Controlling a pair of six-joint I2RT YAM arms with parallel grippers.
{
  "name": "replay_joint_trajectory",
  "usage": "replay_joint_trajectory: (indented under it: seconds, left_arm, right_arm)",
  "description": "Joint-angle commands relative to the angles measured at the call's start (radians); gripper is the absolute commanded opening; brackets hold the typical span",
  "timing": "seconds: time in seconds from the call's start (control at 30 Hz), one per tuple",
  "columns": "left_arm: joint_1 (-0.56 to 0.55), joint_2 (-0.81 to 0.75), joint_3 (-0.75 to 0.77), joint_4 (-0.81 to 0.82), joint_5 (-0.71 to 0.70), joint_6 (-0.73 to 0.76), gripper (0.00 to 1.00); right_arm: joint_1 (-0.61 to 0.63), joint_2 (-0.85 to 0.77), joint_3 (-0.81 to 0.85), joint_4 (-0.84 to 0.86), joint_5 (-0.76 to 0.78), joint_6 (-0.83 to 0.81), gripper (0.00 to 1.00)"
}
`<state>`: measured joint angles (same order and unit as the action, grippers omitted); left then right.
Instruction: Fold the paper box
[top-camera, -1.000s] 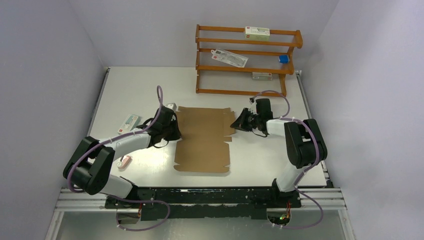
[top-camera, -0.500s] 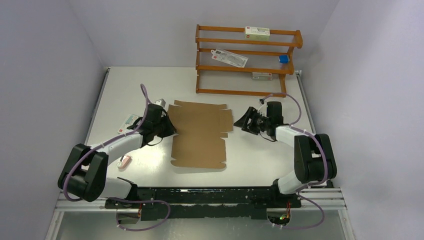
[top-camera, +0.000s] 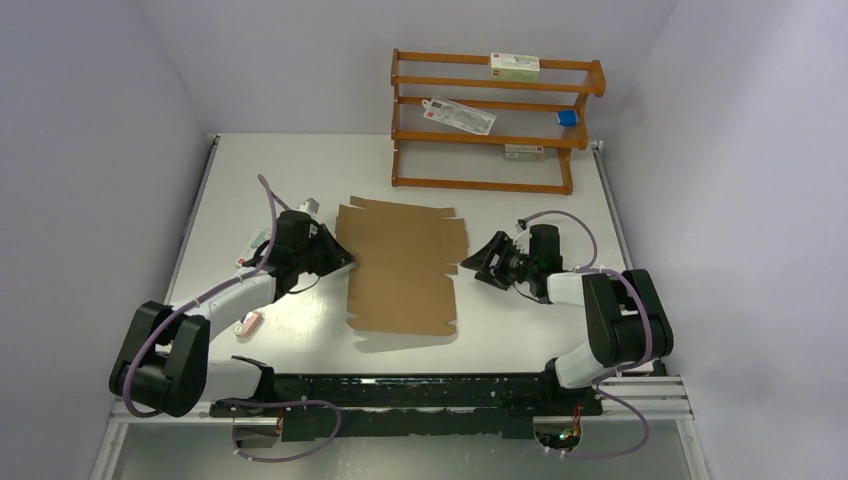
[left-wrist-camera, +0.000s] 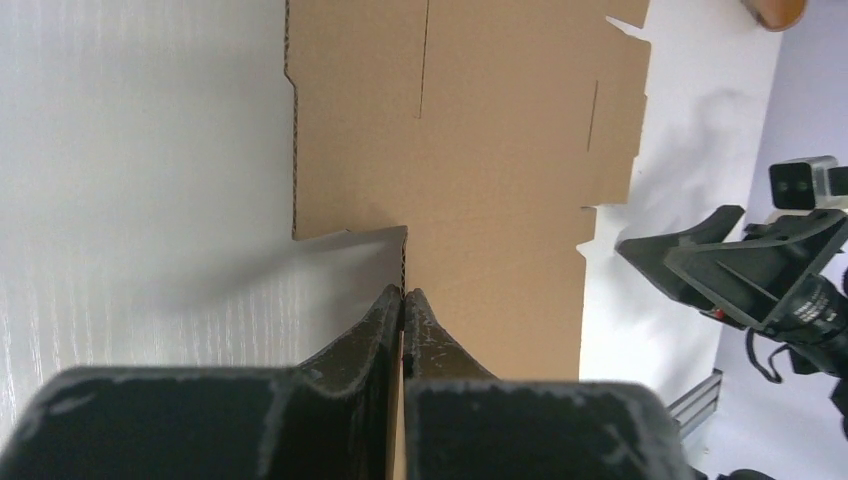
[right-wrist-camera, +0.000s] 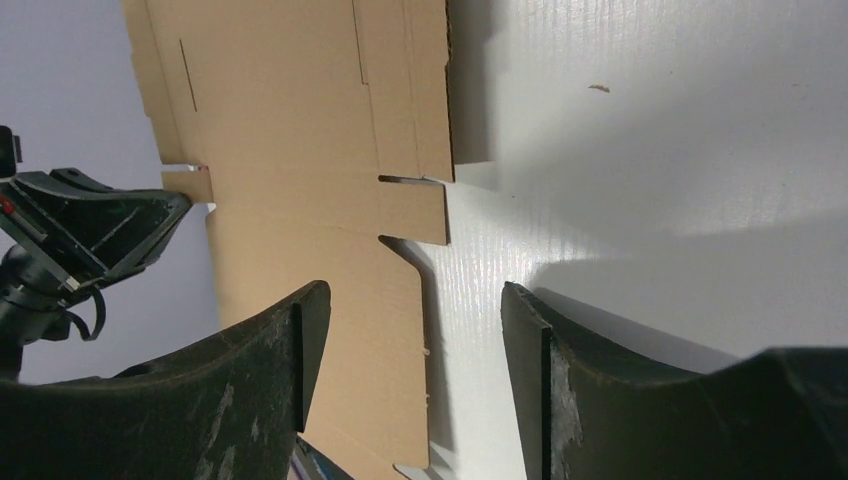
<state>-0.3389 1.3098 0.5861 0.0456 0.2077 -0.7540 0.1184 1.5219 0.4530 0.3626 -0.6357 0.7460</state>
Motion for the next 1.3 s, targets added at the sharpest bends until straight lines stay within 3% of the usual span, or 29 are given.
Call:
replay_joint_trajectory:
  seconds: [0.0, 0.17, 0.4, 0.63, 0.8, 1.27]
  left_arm:
    - [0.036, -0.047, -0.044, 0.082, 0.081, -0.082, 0.05]
    - [0.059, -0.061, -0.063, 0.113, 0.121, -0.115, 0.05]
    - [0.061, -0.050, -0.058, 0.057, 0.092, -0.049, 0.14]
    - [0.061, -0.039, -0.071, -0.003, 0.065, 0.016, 0.50]
    - [0.061, -0.080, -0.121, -0.040, 0.036, 0.022, 0.66]
    - [0.063, -0.028, -0.193, 0.038, 0.142, 0.007, 0.72]
  right_arm:
    - [0.018, 0.017, -0.034, 0.124, 0.031, 0.094, 0.67]
    - [0.055, 0.060, -0.058, 0.205, 0.049, 0.142, 0.67]
    - [0.085, 0.100, -0.042, 0.232, 0.067, 0.142, 0.67]
    - [0.116, 0.121, -0.030, 0.233, 0.090, 0.139, 0.67]
    - [0.116, 0.124, -0.025, 0.225, 0.089, 0.130, 0.67]
    - [0.124, 0.130, 0.003, 0.180, 0.098, 0.079, 0.67]
